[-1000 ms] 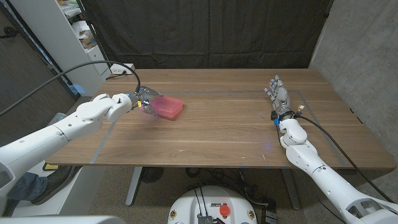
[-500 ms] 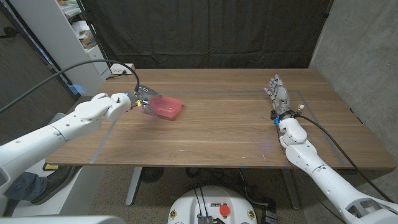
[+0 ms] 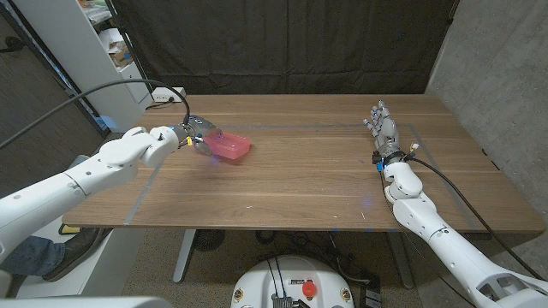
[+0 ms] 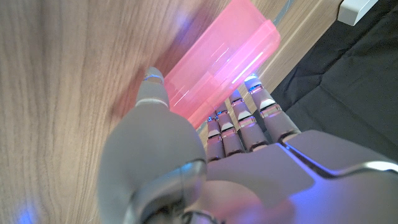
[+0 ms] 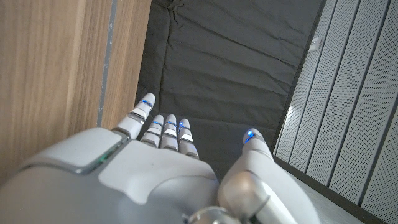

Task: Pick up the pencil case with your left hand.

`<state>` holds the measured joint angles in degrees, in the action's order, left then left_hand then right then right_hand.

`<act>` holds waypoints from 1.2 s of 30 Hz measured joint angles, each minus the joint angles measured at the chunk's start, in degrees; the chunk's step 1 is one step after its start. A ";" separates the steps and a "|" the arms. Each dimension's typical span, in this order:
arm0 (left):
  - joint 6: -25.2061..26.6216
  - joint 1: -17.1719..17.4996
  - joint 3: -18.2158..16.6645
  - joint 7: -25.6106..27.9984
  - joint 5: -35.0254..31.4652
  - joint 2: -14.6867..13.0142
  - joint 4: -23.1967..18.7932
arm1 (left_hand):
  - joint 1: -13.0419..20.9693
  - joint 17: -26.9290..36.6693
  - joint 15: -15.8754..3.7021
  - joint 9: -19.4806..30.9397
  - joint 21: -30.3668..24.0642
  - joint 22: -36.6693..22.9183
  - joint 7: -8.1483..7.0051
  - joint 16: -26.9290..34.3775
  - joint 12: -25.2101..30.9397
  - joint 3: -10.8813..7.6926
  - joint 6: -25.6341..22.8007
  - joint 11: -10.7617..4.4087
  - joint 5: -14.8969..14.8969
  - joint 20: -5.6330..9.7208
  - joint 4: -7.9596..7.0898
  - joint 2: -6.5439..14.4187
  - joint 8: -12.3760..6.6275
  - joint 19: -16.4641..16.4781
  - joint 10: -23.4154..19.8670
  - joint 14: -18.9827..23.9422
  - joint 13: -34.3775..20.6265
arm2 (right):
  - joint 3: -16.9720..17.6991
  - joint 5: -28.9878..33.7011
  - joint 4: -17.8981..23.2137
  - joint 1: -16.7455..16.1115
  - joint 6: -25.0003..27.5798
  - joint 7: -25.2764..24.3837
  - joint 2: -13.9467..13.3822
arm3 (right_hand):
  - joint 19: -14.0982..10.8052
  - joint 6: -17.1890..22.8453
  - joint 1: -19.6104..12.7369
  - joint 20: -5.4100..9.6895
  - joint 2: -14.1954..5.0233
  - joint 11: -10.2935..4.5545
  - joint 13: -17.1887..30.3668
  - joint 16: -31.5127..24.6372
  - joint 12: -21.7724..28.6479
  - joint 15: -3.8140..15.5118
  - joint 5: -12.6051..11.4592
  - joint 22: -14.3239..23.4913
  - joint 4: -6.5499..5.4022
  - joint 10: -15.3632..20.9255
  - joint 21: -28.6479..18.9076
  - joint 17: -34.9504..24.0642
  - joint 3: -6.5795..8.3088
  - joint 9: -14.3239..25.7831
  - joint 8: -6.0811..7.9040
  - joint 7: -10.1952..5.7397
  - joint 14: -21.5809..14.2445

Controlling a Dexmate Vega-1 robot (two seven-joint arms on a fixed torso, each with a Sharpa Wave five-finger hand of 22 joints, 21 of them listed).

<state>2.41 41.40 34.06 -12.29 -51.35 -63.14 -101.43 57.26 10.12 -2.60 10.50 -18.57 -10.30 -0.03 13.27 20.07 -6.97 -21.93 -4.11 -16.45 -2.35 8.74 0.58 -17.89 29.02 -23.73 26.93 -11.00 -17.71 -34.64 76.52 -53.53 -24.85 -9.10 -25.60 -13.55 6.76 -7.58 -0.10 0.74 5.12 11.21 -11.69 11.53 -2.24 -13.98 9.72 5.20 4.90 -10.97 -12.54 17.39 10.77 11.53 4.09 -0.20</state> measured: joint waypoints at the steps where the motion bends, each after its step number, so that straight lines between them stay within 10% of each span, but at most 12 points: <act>1: 0.16 0.34 -0.31 0.09 0.00 -0.22 -0.44 | 0.25 0.00 0.00 0.00 0.00 0.00 -0.13 0.00 -0.01 -0.15 -0.13 -0.41 0.00 0.00 -0.15 0.24 0.00 0.00 -0.41 0.00 0.00 | 0.02 0.00 0.06 -0.06 -0.05 -0.01 -0.02 | 0.00 0.00 0.00 0.00 0.00 0.00 0.00 0.00 0.00 0.00 0.00 0.00 0.00 0.00 0.00 0.00 0.00 0.00 0.00 0.00 0.00; 36: 4.16 3.81 -4.06 2.40 0.57 -1.62 -5.17 | 1.30 0.16 -0.16 0.19 0.06 0.01 -3.37 0.00 -0.59 -1.81 -6.46 -3.14 2.70 0.62 -0.36 1.09 0.36 1.88 -6.22 2.92 -0.07 | 0.78 -0.18 1.91 -1.48 -1.10 0.21 -0.53 | 0.00 0.00 0.00 0.00 0.00 0.00 0.00 0.00 0.00 0.00 0.03 0.00 -0.24 0.00 0.00 0.00 -0.23 0.00 0.00 0.00 0.00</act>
<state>6.57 45.21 30.00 -9.89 -50.78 -64.76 -106.60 58.56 10.28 -2.76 10.69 -18.51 -10.29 -3.40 13.27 19.48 -8.78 -28.39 -7.26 -13.75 -1.73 8.38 1.67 -17.53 30.90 -29.95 29.85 -11.07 -16.93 -34.82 78.42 -55.01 -25.95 -8.89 -26.13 -13.55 6.76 -7.58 -0.10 0.74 5.12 11.21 -11.69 11.53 -2.24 -13.94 9.72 4.96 4.90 -10.97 -12.54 17.16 10.77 11.53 4.09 -0.20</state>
